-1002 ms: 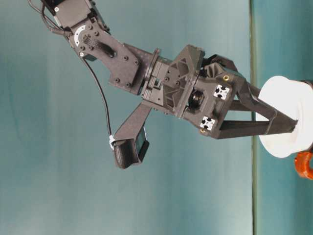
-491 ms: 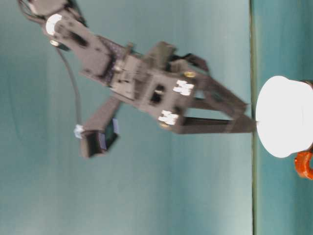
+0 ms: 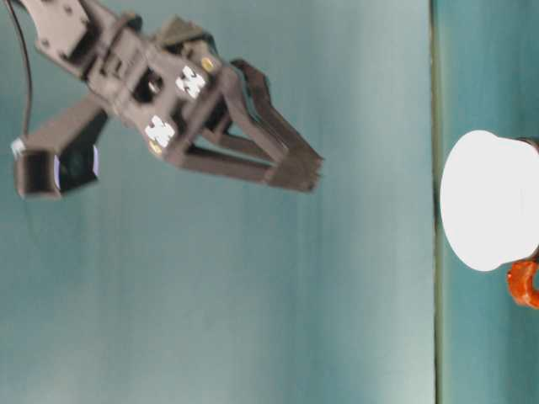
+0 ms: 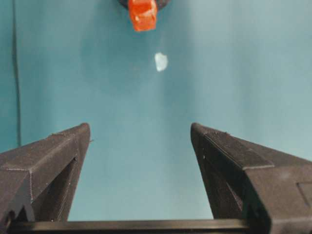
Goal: Put the paper cup into the moved red handle cup holder.
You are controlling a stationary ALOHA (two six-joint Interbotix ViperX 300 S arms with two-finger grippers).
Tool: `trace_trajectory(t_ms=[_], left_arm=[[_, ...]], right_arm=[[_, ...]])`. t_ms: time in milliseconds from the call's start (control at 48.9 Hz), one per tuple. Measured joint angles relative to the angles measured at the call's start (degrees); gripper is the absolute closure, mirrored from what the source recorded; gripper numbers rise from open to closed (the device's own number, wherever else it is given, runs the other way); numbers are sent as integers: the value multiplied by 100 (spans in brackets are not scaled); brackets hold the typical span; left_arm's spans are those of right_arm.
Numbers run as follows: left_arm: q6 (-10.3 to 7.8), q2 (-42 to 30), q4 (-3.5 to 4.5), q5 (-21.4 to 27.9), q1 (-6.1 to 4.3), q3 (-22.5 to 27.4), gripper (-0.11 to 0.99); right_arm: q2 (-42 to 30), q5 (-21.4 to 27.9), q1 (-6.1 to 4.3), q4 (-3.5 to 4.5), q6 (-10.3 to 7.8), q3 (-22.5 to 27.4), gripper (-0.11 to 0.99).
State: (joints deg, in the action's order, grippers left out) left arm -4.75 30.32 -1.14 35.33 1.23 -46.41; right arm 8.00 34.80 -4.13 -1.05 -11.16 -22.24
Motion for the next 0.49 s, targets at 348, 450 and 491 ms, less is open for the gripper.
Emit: trace_trajectory(t_ms=[348,450,491], left_arm=[[9,18,9,0,0,0,0],[9,18,0,0,0,-9,0],[0,18,9,0,0,-9,0]], right_arm=[[1011,-1292,18,0,9,-1099,3],[1248,-1389,18,0,9,-1362,3],[1310,-1406,26,0,9,-1441,3]])
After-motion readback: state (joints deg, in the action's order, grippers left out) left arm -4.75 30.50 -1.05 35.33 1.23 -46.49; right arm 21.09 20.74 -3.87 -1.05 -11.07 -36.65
